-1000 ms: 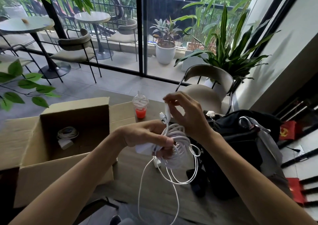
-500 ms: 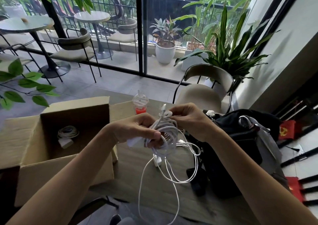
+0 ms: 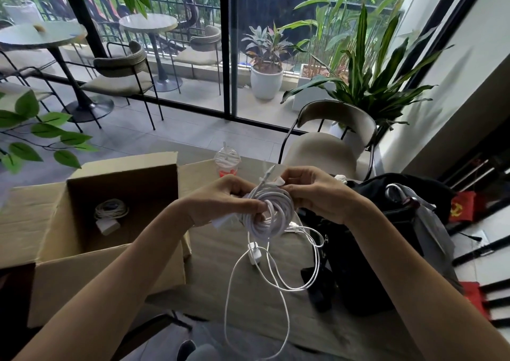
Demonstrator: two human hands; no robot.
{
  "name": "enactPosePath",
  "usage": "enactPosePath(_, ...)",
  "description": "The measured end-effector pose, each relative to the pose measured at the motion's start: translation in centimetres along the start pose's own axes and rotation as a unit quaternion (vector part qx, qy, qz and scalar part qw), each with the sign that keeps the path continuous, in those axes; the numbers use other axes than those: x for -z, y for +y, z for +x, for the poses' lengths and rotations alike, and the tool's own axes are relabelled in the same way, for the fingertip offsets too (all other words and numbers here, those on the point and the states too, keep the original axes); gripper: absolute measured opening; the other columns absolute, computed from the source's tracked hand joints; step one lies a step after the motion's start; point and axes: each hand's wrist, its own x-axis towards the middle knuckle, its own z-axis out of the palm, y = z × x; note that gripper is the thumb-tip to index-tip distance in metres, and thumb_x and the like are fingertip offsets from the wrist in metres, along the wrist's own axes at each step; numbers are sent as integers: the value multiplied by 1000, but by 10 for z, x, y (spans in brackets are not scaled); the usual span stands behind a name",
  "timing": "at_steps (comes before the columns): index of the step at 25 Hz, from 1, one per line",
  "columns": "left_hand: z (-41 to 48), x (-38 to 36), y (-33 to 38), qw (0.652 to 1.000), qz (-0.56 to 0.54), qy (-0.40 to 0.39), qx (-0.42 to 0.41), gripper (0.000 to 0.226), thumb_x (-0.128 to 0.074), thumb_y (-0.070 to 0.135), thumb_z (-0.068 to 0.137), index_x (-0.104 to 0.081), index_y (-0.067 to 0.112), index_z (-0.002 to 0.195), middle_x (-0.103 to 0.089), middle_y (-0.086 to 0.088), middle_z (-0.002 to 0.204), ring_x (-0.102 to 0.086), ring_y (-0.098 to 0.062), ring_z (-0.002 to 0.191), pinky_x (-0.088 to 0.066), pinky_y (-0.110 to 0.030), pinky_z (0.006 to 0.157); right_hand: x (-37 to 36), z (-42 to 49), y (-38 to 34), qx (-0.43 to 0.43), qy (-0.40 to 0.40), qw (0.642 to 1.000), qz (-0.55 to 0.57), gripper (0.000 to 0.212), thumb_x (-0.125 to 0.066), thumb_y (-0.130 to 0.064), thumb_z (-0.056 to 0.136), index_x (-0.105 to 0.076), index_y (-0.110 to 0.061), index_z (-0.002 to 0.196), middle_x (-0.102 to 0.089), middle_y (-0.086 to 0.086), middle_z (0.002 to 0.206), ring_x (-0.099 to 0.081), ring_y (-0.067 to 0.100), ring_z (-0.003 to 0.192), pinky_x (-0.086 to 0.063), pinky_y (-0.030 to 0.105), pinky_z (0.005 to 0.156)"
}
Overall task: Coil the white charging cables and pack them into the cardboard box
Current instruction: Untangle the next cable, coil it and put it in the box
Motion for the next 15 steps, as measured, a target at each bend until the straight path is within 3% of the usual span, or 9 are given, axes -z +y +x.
enactPosePath(3, 2, -3, -5, 1000, -21, -4, 19, 19, -69, 15, 92, -70, 4, 108, -70, -20, 97, -66, -28, 84, -57, -34, 78, 5, -1, 2, -44, -19, 999, -2, 14, -66, -5, 86, -72, -7, 98, -72, 11, 93, -70, 17, 77, -61, 25, 73)
enactPosePath(7, 6, -6, -3, 999, -19, 17, 38, 17, -73, 19, 89, -70, 18, 106, -71, -18, 95, -68, -27, 81, -56, -31, 70, 9, -4, 10, -79, -39, 996, -17, 24, -61, -4, 92, -68, 5, 113, -73, 14, 98, -71, 17, 83, -60, 25, 77)
enactPosePath(9, 6, -6, -4, 998, 14, 41, 53, 25, -75, 26, 87, -69, 15, 109, -72, -19, 97, -69, -27, 81, -56, -34, 68, 9, -3, 15, -93, -6, 995, -40, 26, -54, -6, 97, -67, 8, 115, -73, 14, 99, -69, 18, 85, -58, 26, 81)
enactPosePath(11, 8, -10, -5, 996, 57, 49, 50, 31, -74, 29, 87, -69, 13, 112, -73, -13, 95, -70, -24, 81, -56, -32, 67, 6, -1, 17, -129, 32, 991, -31, 33, -51, -20, 96, -70, 0, 113, -73, 9, 99, -67, 17, 86, -55, 30, 83)
enactPosePath(13, 9, -17, -7, 993, 95, 62, 40, 28, -72, 26, 90, -70, 10, 112, -74, -9, 90, -70, -18, 77, -55, -28, 64, 4, -3, 15, -147, 20, 988, -45, 35, -58, -35, 92, -73, -8, 109, -73, 9, 101, -67, 18, 88, -54, 29, 80)
enactPosePath(15, 12, -23, -7, 988, 119, 95, 42, 26, -71, 27, 90, -72, 9, 109, -73, -14, 85, -67, -19, 71, -56, -35, 61, 3, -5, 17, -122, -4, 987, -101, 35, -69, -26, 88, -70, -4, 115, -71, 18, 108, -65, 24, 94, -52, 33, 83)
